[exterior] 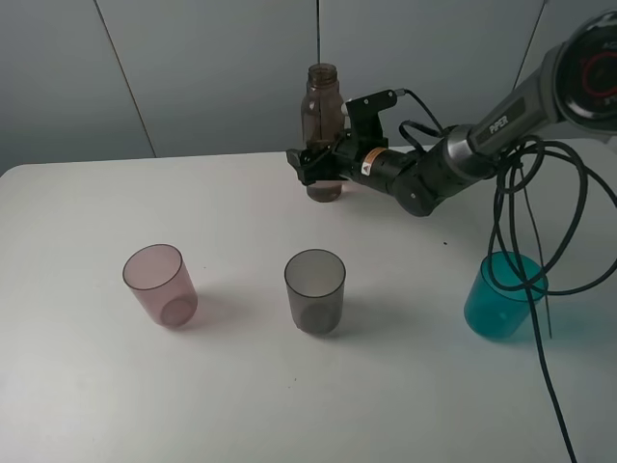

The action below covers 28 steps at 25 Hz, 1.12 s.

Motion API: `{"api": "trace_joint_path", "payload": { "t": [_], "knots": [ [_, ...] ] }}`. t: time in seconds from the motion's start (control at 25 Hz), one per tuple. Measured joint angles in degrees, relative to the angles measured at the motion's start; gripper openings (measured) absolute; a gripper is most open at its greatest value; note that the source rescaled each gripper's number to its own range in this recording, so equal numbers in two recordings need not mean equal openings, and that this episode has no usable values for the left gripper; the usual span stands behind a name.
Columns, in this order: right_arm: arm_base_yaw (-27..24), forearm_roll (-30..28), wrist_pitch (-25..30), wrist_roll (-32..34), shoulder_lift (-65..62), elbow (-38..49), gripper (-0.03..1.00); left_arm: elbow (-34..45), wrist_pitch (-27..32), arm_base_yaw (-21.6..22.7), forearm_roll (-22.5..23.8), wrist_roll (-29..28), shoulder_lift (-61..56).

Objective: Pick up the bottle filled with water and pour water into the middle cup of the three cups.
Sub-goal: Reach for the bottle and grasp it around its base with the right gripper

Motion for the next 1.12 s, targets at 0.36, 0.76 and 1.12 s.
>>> {"api": "trace_joint_path", "payload": {
  "t": [0.36,0.76,1.12],
  "knots": [
    [0.0,-1.1,-1.4,-0.2,0.0,0.0,1.00,0.0,0.0,0.0,0.0,0.0,0.0],
    [0.0,-1.5,-1.5,-2.4,0.0,0.0,1.00,0.0,0.0,0.0,0.0,0.0,0.0],
    [0.0,-1.5,-3.1,-2.7,0.0,0.0,0.99,0.0,0.0,0.0,0.0,0.0,0.0]
  ]
}}
